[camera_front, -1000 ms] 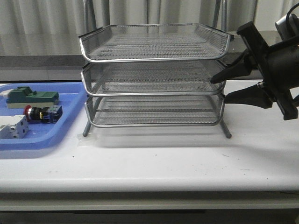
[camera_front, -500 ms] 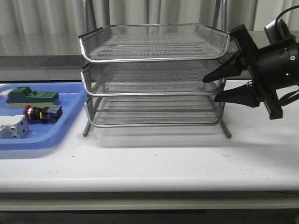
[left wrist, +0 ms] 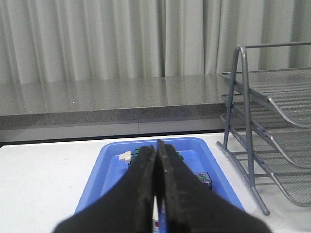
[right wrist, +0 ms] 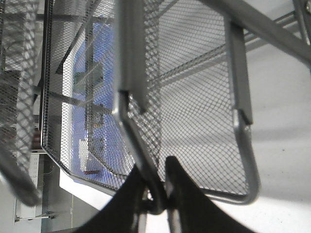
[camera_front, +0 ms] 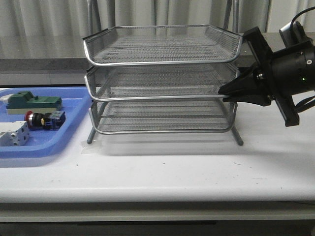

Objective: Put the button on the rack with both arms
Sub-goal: 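Pull the middle wire tier toward the robot with the right gripper, release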

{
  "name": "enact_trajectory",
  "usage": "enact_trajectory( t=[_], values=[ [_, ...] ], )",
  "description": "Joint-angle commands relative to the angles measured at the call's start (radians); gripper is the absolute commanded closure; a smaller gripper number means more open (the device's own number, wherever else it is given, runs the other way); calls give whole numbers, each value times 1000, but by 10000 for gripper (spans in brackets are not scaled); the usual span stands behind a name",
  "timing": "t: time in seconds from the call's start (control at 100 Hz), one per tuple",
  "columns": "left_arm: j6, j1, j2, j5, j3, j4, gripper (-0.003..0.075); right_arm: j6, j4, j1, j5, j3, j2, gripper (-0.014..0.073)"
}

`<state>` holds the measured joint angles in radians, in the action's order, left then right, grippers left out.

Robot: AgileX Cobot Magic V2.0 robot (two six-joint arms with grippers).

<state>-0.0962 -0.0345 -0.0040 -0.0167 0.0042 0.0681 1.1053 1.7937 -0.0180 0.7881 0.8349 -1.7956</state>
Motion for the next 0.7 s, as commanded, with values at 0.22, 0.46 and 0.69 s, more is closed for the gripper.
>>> enact_trajectory(
  t=[0.22, 0.46, 0.69],
  values=[
    [-9, -10, -32, -83, 34, -7, 741, 14, -58, -1, 127, 3, 46, 608],
    [-9, -10, -32, -83, 34, -7, 741, 52, -75, -1, 130, -105, 103, 608],
    [-9, -10, -32, -83, 34, -7, 741, 88, -75, -1, 128, -242, 204, 608]
  ],
)
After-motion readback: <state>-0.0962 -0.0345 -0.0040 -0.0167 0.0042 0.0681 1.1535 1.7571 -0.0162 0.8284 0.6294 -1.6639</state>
